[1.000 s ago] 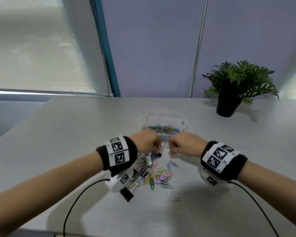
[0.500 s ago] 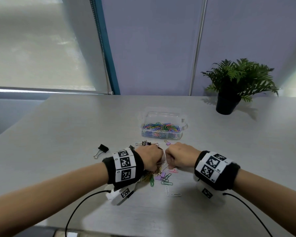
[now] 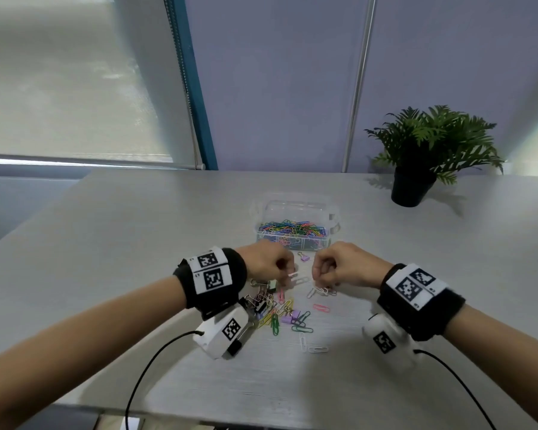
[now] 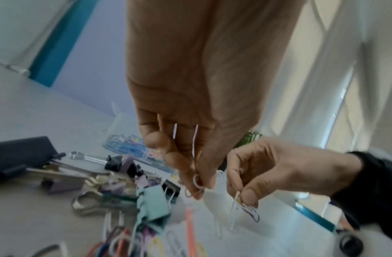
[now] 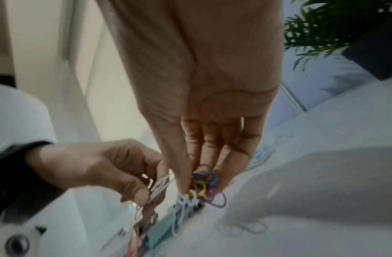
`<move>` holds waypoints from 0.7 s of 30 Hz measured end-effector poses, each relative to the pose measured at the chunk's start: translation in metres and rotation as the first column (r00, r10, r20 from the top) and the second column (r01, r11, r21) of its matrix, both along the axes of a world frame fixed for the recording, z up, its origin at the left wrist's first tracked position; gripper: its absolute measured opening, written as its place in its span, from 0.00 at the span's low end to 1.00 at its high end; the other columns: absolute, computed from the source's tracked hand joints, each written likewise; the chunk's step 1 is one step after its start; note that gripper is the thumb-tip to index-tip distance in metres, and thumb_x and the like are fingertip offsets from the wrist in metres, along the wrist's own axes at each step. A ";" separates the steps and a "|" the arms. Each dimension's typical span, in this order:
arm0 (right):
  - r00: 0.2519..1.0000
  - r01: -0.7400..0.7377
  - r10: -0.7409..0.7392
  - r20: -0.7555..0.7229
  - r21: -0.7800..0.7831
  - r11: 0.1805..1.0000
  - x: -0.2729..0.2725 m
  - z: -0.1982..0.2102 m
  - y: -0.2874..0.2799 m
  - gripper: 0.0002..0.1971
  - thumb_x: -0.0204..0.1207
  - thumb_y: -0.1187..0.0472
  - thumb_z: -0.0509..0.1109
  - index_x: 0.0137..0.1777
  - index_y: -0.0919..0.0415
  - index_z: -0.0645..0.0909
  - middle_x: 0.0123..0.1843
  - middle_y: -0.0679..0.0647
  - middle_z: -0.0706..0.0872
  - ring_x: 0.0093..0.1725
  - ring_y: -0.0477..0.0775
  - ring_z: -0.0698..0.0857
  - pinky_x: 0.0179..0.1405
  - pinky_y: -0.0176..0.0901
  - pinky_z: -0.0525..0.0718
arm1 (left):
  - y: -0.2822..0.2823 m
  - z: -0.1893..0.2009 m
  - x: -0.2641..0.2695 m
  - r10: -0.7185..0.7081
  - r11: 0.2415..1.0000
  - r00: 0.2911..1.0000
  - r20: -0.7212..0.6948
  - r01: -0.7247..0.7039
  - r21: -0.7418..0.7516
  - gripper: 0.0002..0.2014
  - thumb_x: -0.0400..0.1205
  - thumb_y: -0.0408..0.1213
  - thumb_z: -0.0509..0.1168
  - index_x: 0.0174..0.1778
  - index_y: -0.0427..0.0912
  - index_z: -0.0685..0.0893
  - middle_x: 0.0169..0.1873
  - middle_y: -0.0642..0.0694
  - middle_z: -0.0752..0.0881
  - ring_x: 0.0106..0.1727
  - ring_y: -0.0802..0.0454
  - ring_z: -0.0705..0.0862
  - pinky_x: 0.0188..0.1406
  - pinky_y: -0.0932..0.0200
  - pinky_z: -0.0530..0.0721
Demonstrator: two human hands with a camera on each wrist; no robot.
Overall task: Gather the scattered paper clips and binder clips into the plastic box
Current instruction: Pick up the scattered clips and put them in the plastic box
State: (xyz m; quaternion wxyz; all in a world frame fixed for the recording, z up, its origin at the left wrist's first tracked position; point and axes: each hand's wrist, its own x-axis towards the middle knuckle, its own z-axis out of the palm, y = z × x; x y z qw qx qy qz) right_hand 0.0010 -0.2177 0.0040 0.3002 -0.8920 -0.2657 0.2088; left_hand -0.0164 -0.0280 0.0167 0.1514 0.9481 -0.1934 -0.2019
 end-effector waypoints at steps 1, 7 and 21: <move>0.999 0.030 -0.028 -0.044 0.056 0.998 0.004 0.002 -0.003 0.09 0.68 0.71 0.73 0.35 0.56 0.82 0.29 0.47 0.84 0.25 0.36 0.81 0.29 0.26 0.78 | 0.003 0.003 0.003 0.022 0.999 1.000 -0.012 -0.022 -0.042 0.08 0.80 0.32 0.64 0.53 0.39 0.83 0.46 0.45 0.87 0.41 0.56 0.78 0.36 0.69 0.72; 0.981 0.171 -0.138 -0.134 0.272 0.947 0.026 0.019 -0.012 0.07 0.69 0.72 0.75 0.36 0.61 0.83 0.29 0.53 0.84 0.24 0.40 0.81 0.27 0.29 0.80 | 0.018 0.023 0.024 0.102 0.961 0.992 -0.076 -0.118 -0.250 0.08 0.80 0.25 0.60 0.50 0.37 0.82 0.43 0.42 0.86 0.35 0.58 0.81 0.37 0.65 0.80; 0.914 0.243 -0.285 0.291 0.172 0.955 0.089 0.039 0.027 0.03 0.70 0.70 0.72 0.40 0.63 0.84 0.33 0.54 0.84 0.35 0.53 0.84 0.36 0.42 0.85 | 0.016 0.027 0.094 0.248 0.965 0.949 0.192 -0.224 -0.139 0.12 0.79 0.24 0.62 0.55 0.36 0.85 0.53 0.38 0.88 0.47 0.49 0.85 0.35 0.69 0.79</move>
